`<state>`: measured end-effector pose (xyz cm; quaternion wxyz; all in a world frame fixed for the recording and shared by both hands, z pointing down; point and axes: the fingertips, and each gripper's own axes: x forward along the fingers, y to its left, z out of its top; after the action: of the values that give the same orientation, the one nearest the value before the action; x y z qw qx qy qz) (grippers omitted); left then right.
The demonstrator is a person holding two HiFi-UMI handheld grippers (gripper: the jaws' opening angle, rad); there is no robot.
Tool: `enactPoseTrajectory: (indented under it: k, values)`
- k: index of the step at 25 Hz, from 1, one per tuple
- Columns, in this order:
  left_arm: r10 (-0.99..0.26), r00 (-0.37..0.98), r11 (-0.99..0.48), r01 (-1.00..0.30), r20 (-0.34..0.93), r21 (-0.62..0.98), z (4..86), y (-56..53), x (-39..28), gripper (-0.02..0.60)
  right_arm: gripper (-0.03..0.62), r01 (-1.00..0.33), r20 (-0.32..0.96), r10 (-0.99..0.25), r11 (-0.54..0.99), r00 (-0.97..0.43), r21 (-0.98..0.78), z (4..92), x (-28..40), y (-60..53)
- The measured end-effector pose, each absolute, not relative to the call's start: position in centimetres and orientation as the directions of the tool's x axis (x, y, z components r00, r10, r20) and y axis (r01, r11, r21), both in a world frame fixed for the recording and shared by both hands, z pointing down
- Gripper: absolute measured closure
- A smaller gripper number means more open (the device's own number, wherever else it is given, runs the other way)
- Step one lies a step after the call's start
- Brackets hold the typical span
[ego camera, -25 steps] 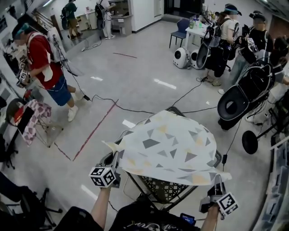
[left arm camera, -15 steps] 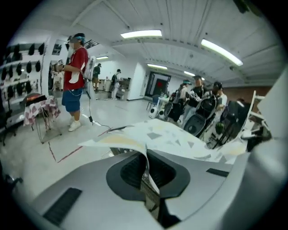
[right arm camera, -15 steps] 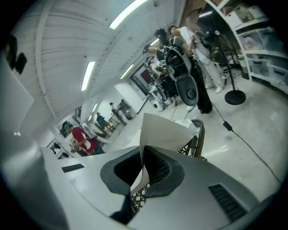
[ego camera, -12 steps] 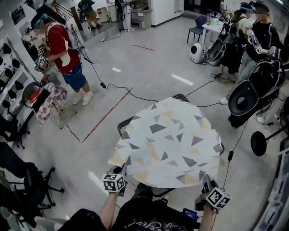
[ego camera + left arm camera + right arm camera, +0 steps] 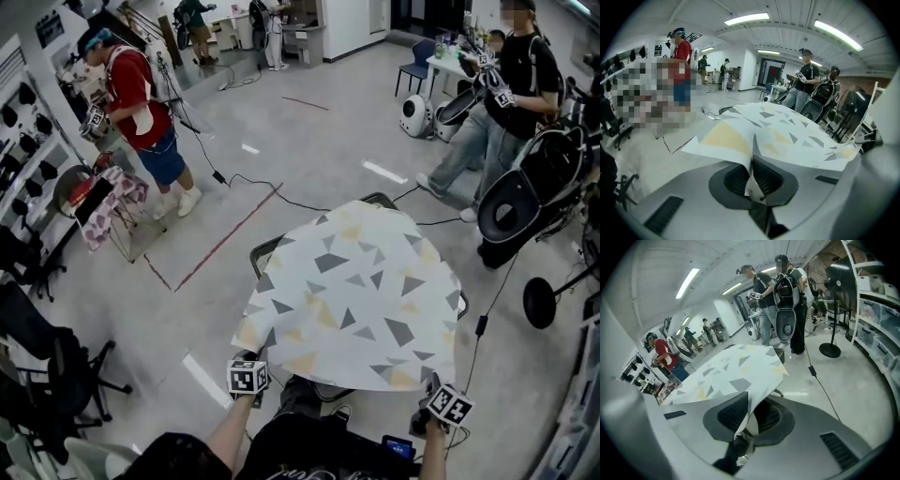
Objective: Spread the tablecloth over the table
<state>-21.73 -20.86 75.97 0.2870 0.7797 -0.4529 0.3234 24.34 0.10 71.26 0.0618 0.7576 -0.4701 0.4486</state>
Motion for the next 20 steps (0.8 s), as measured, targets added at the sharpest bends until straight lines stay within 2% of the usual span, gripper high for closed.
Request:
enactPoseTrajectory:
  k: [3, 8, 10, 12, 13, 15, 20]
  values:
    - [-0.503, 0.346, -0.409, -0.902, 0.792, 0.135, 77.7, -21.3, -22.5, 0.554, 0.539, -0.753, 0.764, -0.621, -0.585, 0.176, -0.302, 73.3, 25.3, 0.3]
    - [-0.504, 0.322, -0.357, -0.922, 0.801, 0.147, 79.1, -21.5, -23.6, 0.502, 0.512, -0.697, 0.791, -0.573, -0.657, 0.215, -0.286, 75.7, 26.5, 1.1]
    - [-0.497, 0.320, -0.344, -0.926, 0.807, 0.156, 79.0, -21.5, -23.6, 0.473, 0.465, -0.695, 0.805, -0.556, -0.662, 0.205, -0.280, 75.9, 26.1, 1.5]
    - [-0.471, 0.328, -0.356, -0.920, 0.819, 0.165, 79.0, -20.9, -23.5, 0.312, 0.327, -0.688, 0.815, -0.556, -0.656, 0.162, -0.311, 76.3, 24.8, 2.2]
    - [-0.458, 0.331, -0.361, -0.917, 0.825, 0.167, 79.0, -20.5, -23.5, 0.291, 0.301, -0.678, 0.818, -0.557, -0.657, 0.142, -0.330, 76.4, 24.2, 2.7]
    - [-0.452, 0.323, -0.355, -0.920, 0.831, 0.164, 78.8, -19.6, -24.0, 0.276, 0.301, -0.651, 0.822, -0.553, -0.674, 0.132, -0.349, 76.3, 23.5, 4.0]
    - [-0.518, 0.282, -0.247, -0.953, 0.807, 0.175, 77.3, -17.2, -26.2, 0.268, 0.299, -0.605, 0.837, -0.505, -0.740, 0.208, -0.296, 75.6, 24.6, 7.6]
